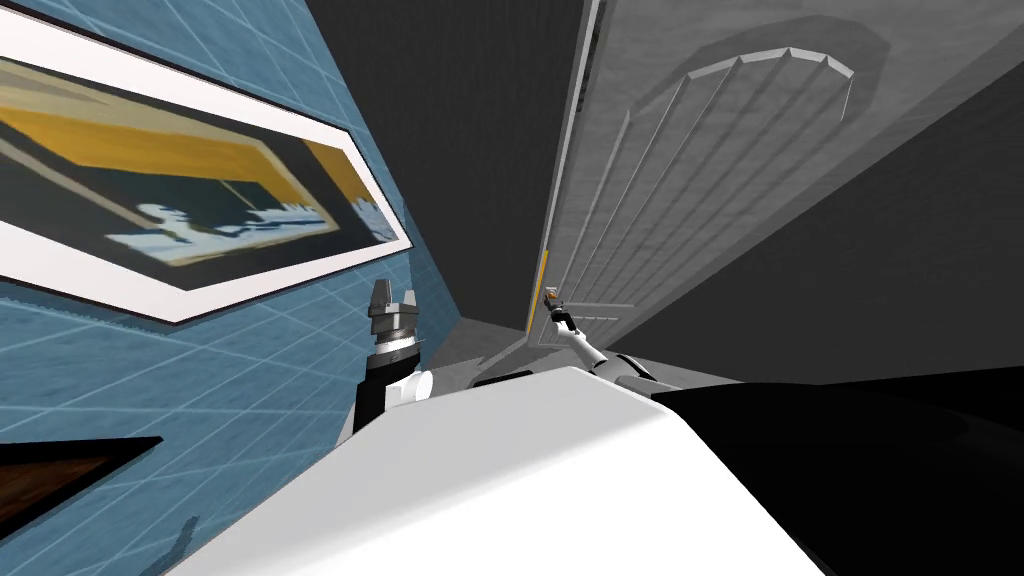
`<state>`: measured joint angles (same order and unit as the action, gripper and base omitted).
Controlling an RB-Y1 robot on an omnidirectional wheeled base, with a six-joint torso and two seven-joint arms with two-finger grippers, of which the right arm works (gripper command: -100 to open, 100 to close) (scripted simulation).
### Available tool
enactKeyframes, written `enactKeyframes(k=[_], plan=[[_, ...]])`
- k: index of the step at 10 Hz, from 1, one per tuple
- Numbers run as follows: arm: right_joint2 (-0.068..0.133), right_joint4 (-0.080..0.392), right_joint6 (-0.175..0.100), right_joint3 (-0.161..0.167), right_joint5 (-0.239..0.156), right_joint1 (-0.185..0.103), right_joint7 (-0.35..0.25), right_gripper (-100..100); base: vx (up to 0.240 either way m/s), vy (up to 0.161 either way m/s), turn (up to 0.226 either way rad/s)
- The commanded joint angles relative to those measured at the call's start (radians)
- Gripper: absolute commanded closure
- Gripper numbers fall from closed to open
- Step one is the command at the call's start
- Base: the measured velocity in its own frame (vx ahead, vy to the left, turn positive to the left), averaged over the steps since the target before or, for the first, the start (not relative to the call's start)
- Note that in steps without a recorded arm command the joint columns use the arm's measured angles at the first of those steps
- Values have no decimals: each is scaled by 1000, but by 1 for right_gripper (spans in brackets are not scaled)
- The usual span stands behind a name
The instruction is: Pull the door open
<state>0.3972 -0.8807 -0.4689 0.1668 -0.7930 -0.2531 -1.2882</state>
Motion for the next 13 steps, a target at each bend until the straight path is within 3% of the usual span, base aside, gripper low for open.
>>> enactKeyframes(k=[1, 2, 10, 12, 13], plan=[[6, -24, 6, 13, 1, 8, -11, 100, -227, -45, 68], [3, -7, 0, 9, 1, 2, -8, 100, -104, -26, 23], [60, -70, -3, 122, 14, 29, -92, 100, -227, -89, 113], [61, -68, 1, 126, 14, 29, -93, 100, -160, -72, 69], [74, -80, -2, 152, 17, 36, -112, 100, -138, -19, 88]])
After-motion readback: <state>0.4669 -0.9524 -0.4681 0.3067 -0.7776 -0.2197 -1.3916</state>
